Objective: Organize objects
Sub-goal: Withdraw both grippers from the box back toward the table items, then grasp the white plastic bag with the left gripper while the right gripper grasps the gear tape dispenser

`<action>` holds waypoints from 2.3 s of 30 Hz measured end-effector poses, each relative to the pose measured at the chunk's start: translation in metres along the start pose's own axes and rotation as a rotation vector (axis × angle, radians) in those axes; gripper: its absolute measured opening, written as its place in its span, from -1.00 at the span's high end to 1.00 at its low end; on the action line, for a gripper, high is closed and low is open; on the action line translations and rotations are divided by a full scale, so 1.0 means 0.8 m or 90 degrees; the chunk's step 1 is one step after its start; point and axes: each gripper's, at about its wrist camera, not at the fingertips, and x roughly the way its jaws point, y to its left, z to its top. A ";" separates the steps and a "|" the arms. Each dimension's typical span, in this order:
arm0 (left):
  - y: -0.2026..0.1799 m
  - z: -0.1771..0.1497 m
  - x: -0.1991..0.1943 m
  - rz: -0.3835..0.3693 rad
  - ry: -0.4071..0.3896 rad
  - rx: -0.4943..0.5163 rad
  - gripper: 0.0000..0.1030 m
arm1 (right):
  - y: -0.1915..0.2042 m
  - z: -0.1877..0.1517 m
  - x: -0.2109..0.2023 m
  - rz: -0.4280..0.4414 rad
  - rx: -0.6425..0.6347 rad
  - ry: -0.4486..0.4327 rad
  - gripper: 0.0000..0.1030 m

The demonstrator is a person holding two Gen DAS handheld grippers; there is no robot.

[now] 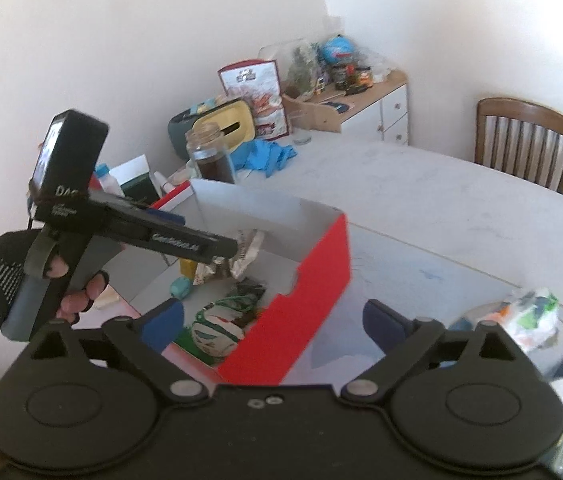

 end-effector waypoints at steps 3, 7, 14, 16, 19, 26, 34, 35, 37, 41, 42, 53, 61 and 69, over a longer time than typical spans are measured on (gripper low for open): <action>-0.019 -0.001 -0.013 -0.013 -0.016 -0.001 -0.74 | -0.017 -0.008 -0.018 -0.011 0.010 -0.009 -0.93; -0.045 -0.001 -0.025 -0.041 -0.028 -0.008 -0.86 | -0.045 -0.023 -0.043 -0.034 0.035 -0.014 -0.93; -0.094 0.002 -0.032 -0.095 -0.050 -0.018 -0.99 | -0.102 -0.058 -0.077 -0.088 0.076 -0.005 -0.93; -0.111 0.004 -0.030 -0.107 -0.055 -0.010 -0.99 | -0.118 -0.069 -0.087 -0.106 0.086 -0.001 -0.93; -0.137 0.007 -0.025 -0.119 -0.057 0.009 -1.00 | -0.141 -0.084 -0.100 -0.139 0.095 0.003 -0.93; -0.211 0.015 0.002 -0.166 -0.037 0.079 -0.99 | -0.192 -0.116 -0.116 -0.202 0.133 0.021 -0.93; -0.275 0.033 0.048 -0.193 -0.033 0.128 -0.99 | -0.237 -0.148 -0.111 -0.254 0.159 0.049 -0.91; -0.281 0.035 0.054 -0.193 -0.033 0.128 -0.99 | -0.242 -0.151 -0.108 -0.260 0.162 0.054 -0.90; -0.291 0.039 0.068 -0.191 -0.030 0.132 -0.99 | -0.250 -0.158 -0.101 -0.265 0.170 0.061 -0.90; -0.311 0.042 0.095 -0.170 -0.015 0.150 -0.99 | -0.258 -0.164 -0.083 -0.264 0.178 0.076 -0.87; -0.315 0.044 0.102 -0.169 -0.011 0.155 -0.99 | -0.258 -0.164 -0.079 -0.264 0.176 0.079 -0.87; -0.355 0.052 0.175 -0.161 0.033 0.222 -0.99 | -0.274 -0.170 -0.037 -0.260 0.186 0.105 -0.79; -0.377 0.045 0.218 -0.138 0.069 0.272 -0.99 | -0.273 -0.171 -0.023 -0.267 0.166 0.117 -0.68; -0.383 0.039 0.240 -0.137 0.090 0.260 -0.99 | -0.275 -0.167 -0.019 -0.285 0.135 0.115 -0.47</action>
